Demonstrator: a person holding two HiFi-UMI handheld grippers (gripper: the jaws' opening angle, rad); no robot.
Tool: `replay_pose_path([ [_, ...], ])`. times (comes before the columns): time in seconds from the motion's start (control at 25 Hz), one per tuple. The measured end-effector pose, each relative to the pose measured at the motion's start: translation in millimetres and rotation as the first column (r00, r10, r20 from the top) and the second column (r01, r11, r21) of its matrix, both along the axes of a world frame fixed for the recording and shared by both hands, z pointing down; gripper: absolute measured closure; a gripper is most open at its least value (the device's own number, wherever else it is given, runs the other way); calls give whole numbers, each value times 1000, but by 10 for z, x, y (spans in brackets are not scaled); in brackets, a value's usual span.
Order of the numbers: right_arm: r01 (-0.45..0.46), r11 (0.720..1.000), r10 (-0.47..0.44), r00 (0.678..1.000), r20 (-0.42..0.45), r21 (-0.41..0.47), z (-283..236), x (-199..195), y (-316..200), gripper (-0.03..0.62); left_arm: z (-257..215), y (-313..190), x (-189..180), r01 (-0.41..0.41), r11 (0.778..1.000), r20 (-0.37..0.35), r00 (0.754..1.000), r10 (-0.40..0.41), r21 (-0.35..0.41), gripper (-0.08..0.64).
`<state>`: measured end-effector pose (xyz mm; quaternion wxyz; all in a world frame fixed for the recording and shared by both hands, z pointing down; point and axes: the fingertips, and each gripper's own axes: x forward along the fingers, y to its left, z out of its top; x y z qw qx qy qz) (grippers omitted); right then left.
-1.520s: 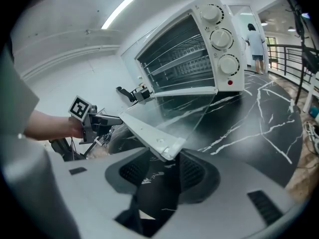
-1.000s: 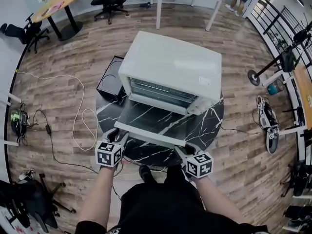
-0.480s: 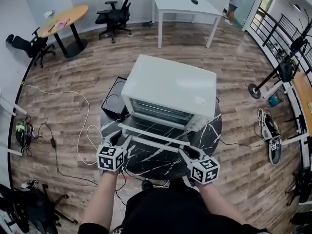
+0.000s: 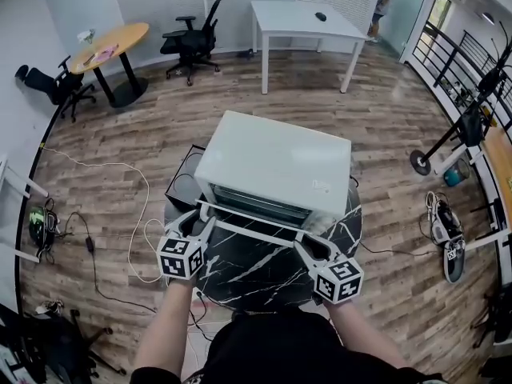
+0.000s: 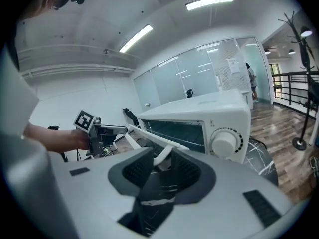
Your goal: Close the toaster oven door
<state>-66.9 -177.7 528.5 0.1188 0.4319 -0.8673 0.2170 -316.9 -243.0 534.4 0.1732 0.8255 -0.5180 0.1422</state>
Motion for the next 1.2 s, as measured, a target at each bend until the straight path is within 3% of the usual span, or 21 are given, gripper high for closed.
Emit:
replay_pose_path([
  [0.48,62,993,-59,998,-31,105,-233,185,-271,514,-170,-475,108,58,997,-9,998,-57,45,377],
  [0.76,86,987,-78,995,-67,132,-341,355,-251,545,-321,-484,153,42,997,39,998,-45,71,393],
  [1.04,161,948,-106,973,-203,275,-833,233,-286,576,-770,-102,132,-3,983,4,1000,2,182,446],
  [1.2,177,917,-102,971,-218,358,-1211,-20,-113,586,-1098,213,70,-38,962,17,999,35,269,460],
])
